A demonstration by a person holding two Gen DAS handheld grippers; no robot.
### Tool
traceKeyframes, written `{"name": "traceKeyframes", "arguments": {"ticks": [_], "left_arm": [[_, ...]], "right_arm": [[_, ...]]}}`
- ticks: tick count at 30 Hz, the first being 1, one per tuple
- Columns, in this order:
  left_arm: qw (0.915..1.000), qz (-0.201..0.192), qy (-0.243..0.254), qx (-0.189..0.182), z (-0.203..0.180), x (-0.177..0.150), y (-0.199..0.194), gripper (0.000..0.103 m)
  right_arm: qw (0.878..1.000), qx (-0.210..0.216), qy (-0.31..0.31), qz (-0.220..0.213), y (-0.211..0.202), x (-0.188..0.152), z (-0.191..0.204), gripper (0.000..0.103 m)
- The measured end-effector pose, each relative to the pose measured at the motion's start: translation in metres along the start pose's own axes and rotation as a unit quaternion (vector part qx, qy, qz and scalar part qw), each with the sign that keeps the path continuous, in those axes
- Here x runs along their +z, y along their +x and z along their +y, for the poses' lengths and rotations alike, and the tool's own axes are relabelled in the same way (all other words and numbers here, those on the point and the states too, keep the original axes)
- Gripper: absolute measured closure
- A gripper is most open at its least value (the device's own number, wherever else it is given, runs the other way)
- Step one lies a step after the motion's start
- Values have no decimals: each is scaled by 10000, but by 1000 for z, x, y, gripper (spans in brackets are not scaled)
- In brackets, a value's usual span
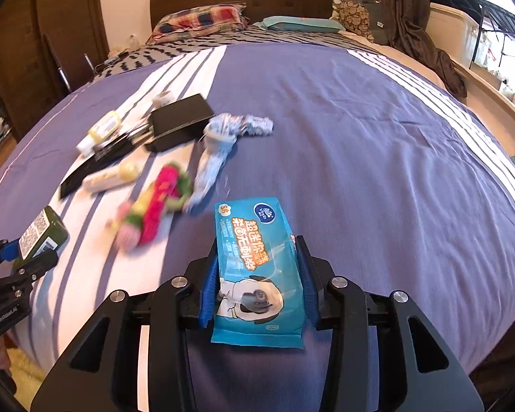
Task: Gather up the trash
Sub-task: 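Grasp the second green bottle with the left tool while the right tool grasps the blue wipe pack, then carry both items down to the black bin and open both tools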
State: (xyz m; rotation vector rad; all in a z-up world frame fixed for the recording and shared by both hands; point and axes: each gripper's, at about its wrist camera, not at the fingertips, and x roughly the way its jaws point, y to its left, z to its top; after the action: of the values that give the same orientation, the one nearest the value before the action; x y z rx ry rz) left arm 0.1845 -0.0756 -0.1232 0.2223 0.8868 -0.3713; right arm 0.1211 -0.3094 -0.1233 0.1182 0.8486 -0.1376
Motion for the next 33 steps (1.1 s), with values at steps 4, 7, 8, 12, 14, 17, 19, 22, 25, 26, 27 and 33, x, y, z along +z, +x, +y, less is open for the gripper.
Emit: {"name": "traceKeyframes", "arguments": {"ticks": [4, 7, 8, 12, 14, 17, 19, 22, 25, 26, 27, 33], "left_arm": [[9999, -56, -84, -4, -3, -23, -20, 57], [9997, -112, -213, -67, -4, -42, -36, 57], [9995, -131, -268, -109, -4, -50, -43, 57], [9993, -237, -243, -154, -11, -77, -68, 58], [9993, -272, -206, -179, -16, -91, -79, 58], [9991, -290, -196, -258, -21, -109, -95, 57], [9989, -295, -185, -317, -25, -121, -105, 58], [9989, -198, -201, -368, -32, -140, -112, 57], [9990, 32, -157, -420, -39, -160, -108, 57], [9986, 161, -169, -474, -42, -168, -105, 57], [9980, 274, -184, -539, -44, -175, -101, 57], [9948, 835, -123, -562, -55, -202, -72, 57]], "right_arm": [[9999, 115, -61, -9, -21, -25, 6, 62], [9997, 246, -28, -14, -40, -46, 8, 62], [9996, 295, -13, -26, -46, -53, 8, 62], [9989, 410, 25, -203, -78, -84, 13, 62], [9986, 446, 41, -263, -90, -95, 14, 62], [9983, 507, 68, -293, -107, -116, 17, 62], [9983, 543, 79, -221, -110, -126, 19, 62], [9981, 604, 49, -52, -111, -145, 24, 62], [9979, 606, 2, 208, -106, -164, 28, 62], [9977, 605, -12, 305, -103, -169, 30, 62], [9971, 628, -24, 427, -99, -175, 33, 62], [9923, 813, -28, 932, -84, -202, 41, 62]]}}
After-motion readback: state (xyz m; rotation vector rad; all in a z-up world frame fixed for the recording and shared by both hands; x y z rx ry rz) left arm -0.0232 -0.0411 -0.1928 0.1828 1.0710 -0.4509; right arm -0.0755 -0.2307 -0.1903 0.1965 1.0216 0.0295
